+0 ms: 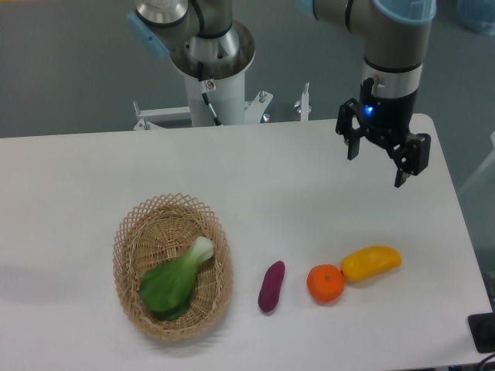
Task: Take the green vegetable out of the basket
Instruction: 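Move the open gripper over the wicker basket above the bok choy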
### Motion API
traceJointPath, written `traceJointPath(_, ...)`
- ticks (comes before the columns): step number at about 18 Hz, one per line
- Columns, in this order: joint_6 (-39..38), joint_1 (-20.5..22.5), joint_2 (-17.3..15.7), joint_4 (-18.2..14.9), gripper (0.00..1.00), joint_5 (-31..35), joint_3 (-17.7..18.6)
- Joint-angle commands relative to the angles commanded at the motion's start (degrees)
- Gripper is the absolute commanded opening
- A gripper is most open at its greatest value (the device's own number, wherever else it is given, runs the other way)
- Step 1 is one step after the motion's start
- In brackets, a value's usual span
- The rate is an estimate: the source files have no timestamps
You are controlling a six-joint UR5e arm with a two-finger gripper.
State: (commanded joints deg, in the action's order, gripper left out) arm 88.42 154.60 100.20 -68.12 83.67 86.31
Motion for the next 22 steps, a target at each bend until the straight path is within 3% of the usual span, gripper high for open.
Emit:
traceJointPath(8,-0.4,-0.5,-1.1,-0.2,1.0,-1.0,0.8)
traceJointPath(10,-1.0,-0.5,-1.8,0.3,1.0,-3.3,3.1)
traceJointPath(13,-8.4,-1.0,-3.1,3.2,1.0,-3.9,6.0)
traceJointPath(17,-18.1,-5.8,-3.2,6.8,1.0,-4.7,7.9)
traceJointPath(22,-30.0,-12.2,-1.8,7.0,1.0,-5.0,8.7)
